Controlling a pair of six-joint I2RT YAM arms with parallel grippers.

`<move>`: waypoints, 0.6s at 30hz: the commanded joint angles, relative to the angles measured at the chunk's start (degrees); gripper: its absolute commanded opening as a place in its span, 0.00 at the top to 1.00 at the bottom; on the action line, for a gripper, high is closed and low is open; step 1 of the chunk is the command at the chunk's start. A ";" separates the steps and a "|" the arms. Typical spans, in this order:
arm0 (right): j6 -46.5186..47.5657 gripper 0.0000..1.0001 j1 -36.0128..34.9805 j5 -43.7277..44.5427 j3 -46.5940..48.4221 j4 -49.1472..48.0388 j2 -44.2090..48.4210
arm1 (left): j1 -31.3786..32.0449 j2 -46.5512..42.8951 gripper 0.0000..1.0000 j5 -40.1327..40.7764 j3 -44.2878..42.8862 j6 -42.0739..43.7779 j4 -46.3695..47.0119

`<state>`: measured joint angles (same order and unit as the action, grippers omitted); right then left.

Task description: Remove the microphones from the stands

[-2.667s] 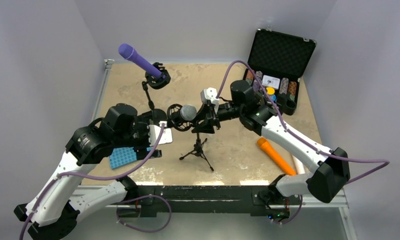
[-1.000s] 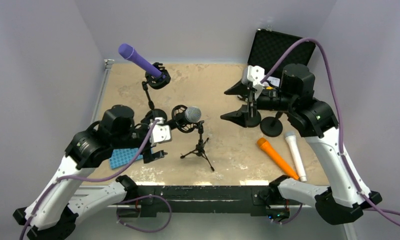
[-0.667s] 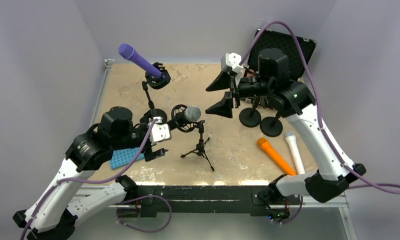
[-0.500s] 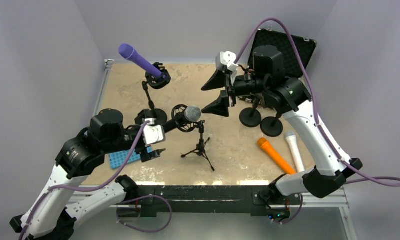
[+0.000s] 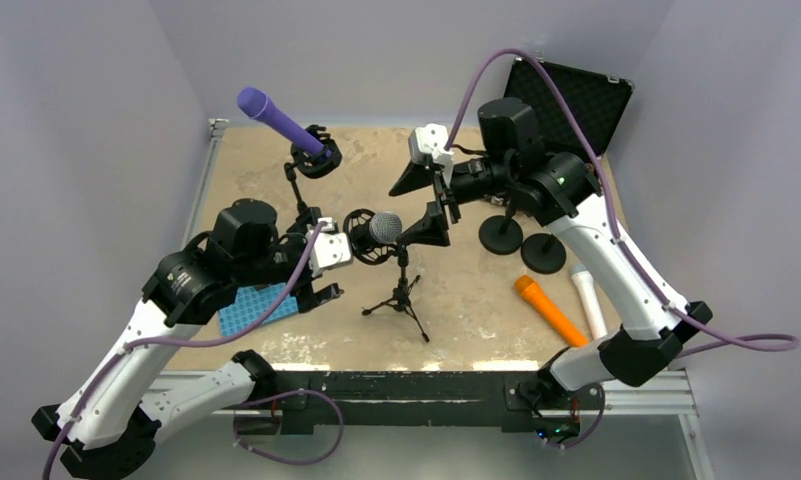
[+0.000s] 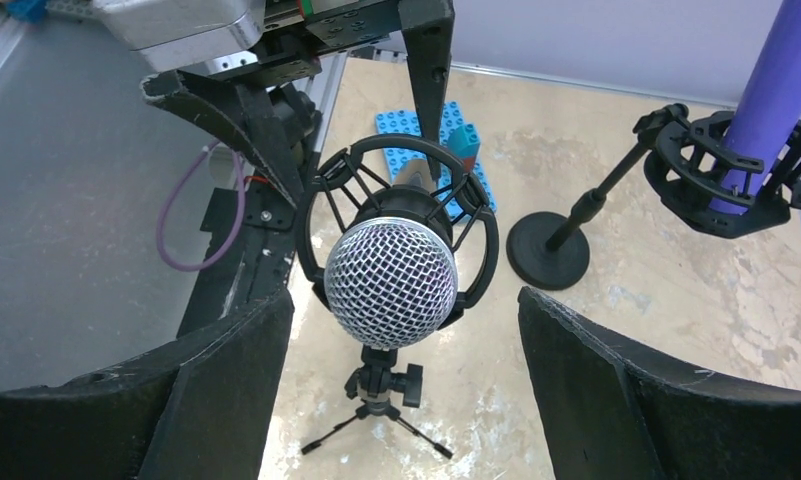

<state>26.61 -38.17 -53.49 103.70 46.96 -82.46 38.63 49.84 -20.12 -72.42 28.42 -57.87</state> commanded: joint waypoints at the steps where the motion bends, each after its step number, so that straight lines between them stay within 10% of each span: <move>1: 1.49 0.14 -1.16 0.14 1.52 -0.65 -1.64 | -0.22 0.95 0.02 -0.39 0.11 -0.92 3.42; 18: 5.03 0.33 -3.47 1.42 1.30 0.71 -3.43 | -0.26 0.66 0.11 -2.20 4.12 -2.76 9.39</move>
<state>31.27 -41.52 -52.86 103.81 48.14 -86.32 38.63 50.98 -21.08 -68.31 26.52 -50.94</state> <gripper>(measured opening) 0.716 0.898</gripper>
